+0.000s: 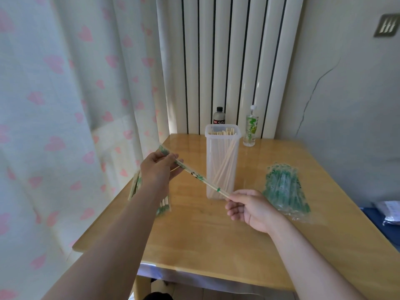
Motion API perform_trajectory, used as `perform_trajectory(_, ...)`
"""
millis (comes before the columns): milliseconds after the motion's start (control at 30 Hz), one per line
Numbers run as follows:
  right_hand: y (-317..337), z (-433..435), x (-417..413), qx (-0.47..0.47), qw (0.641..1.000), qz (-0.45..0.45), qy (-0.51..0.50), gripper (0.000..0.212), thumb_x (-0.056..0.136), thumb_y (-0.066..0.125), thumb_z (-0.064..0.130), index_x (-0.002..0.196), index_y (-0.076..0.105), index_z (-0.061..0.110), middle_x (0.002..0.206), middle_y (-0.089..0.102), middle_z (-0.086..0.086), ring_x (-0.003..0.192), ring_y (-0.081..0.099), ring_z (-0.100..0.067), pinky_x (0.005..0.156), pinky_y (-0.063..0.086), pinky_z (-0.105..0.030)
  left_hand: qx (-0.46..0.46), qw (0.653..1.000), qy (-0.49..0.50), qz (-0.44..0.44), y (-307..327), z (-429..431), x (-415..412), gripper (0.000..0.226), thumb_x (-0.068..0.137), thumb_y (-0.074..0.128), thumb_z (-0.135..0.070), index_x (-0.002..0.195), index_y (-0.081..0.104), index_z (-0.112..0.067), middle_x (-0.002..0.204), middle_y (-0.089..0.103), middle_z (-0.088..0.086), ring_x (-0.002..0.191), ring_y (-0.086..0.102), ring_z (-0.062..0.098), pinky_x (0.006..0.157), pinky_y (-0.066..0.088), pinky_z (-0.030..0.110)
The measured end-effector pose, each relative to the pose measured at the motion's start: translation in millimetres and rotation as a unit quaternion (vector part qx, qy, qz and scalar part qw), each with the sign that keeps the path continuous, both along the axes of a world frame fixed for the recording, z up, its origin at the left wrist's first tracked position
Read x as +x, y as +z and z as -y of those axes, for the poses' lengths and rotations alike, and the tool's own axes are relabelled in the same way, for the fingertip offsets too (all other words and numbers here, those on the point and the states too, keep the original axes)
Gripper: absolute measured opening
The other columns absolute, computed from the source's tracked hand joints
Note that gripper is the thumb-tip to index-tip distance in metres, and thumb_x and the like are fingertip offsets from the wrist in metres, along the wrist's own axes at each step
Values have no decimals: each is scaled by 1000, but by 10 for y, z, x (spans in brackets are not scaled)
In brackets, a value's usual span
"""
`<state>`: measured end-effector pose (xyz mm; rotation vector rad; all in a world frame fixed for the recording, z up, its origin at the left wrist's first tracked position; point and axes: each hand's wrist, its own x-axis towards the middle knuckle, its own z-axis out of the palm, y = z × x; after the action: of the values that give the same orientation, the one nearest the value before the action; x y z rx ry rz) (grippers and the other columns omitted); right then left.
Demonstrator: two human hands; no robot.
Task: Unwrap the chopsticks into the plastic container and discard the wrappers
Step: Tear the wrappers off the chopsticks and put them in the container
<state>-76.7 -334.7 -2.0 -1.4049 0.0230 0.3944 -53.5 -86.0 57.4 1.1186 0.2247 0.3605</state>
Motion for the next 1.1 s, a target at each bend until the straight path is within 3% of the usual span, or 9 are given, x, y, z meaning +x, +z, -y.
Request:
perform_trajectory(200, 203, 8, 24, 231, 958, 39, -165, 21, 91, 67, 4, 111, 67, -4, 78, 68, -10, 68, 65, -17, 59, 55, -25, -15, 1000, 10, -12, -17, 81, -27, 13, 89, 69, 4, 82, 61, -4, 89, 69, 19, 85, 73, 32, 76, 61, 37)
perform_trajectory(400, 385, 118, 94, 290, 917, 71, -263, 18, 93, 68, 10, 109, 69, 0, 75, 66, -3, 67, 63, -12, 64, 53, -24, -56, 987, 142, -43, 27, -128, 106, 11, 89, 67, 6, 95, 63, -2, 94, 69, 18, 76, 72, 28, 66, 60, 28)
perform_trajectory(500, 417, 158, 90, 244, 923, 89, -282, 15, 94, 68, 9, 104, 72, 0, 74, 66, -4, 66, 62, -13, 64, 53, -26, -28, 970, 233, -61, 52, -267, 166, 20, 88, 61, 3, 105, 64, -6, 97, 70, 15, 69, 69, 21, 65, 58, 27)
perform_trajectory(600, 453, 134, 80, 149, 940, 122, -281, 9, 95, 68, 7, 96, 72, -1, 72, 65, -6, 64, 61, -16, 63, 52, -30, -2, 965, 257, -48, 142, -271, 186, 18, 86, 55, -4, 99, 61, -16, 97, 68, 12, 70, 64, 21, 66, 56, 30)
perform_trajectory(933, 713, 173, 197, -34, 925, 220, -309, 11, 97, 68, 11, 90, 73, 5, 71, 68, -7, 64, 63, -19, 57, 53, -32, 64, 979, 176, 74, 648, 35, 152, 11, 97, 52, -11, 103, 59, -16, 90, 59, 8, 62, 56, 14, 68, 59, 30)
perform_trajectory(1100, 826, 232, 210, -66, 910, 245, -329, 14, 98, 68, 12, 86, 73, 6, 69, 68, -7, 59, 63, -17, 55, 53, -32, 129, 973, 158, 108, 746, 160, 125, 12, 97, 48, -10, 99, 57, -18, 73, 54, 1, 47, 49, 9, 54, 49, 31)
